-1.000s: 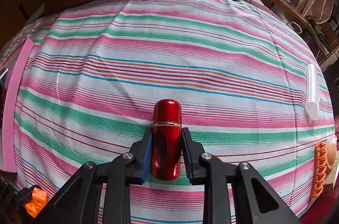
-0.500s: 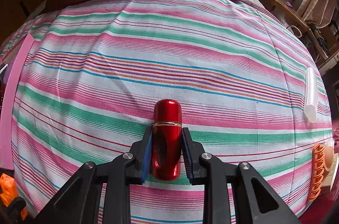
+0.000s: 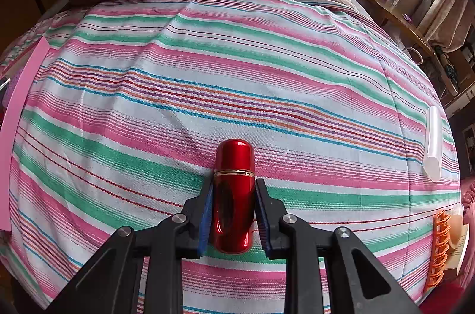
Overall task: Organize rigid objects
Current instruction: 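Lower the orange blocks into the tray and open the left tool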
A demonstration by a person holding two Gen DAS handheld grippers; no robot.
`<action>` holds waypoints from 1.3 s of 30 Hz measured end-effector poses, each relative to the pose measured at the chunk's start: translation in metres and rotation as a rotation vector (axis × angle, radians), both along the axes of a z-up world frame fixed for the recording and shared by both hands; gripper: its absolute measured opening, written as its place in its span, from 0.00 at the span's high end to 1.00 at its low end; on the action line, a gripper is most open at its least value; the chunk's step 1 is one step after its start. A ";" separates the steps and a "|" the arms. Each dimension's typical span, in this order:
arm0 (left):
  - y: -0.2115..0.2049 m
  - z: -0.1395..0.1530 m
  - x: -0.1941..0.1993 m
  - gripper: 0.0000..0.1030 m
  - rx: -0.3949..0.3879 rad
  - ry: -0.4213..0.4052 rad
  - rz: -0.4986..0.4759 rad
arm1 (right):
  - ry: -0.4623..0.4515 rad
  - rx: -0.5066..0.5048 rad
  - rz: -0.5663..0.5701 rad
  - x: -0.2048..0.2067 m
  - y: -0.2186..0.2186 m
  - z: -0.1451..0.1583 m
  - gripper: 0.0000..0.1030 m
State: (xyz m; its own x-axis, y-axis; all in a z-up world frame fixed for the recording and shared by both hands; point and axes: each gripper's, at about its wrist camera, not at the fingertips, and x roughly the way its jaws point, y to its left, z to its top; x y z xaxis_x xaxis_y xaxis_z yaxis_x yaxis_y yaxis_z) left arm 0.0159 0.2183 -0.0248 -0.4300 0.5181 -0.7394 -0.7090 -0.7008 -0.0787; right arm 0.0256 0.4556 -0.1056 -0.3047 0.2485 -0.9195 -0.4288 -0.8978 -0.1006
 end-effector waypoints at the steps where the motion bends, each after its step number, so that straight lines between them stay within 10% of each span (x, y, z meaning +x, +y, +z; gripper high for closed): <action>1: -0.003 0.001 -0.001 0.70 0.004 -0.001 0.007 | -0.001 0.001 0.000 0.000 0.001 -0.001 0.75; 21: -0.153 -0.004 -0.066 0.70 0.115 -0.100 0.352 | -0.019 0.077 0.030 -0.002 -0.011 0.000 0.75; 39: -0.145 -0.047 -0.088 0.63 0.032 -0.140 0.373 | -0.022 0.084 0.033 -0.003 -0.014 0.000 0.75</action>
State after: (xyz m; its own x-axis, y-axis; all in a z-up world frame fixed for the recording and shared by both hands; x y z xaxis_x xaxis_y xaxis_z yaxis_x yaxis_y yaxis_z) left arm -0.0723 0.0737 -0.0721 -0.4886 0.3691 -0.7906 -0.3876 -0.9036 -0.1823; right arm 0.0227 0.4418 -0.1060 -0.2935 0.3150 -0.9026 -0.3960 -0.8994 -0.1852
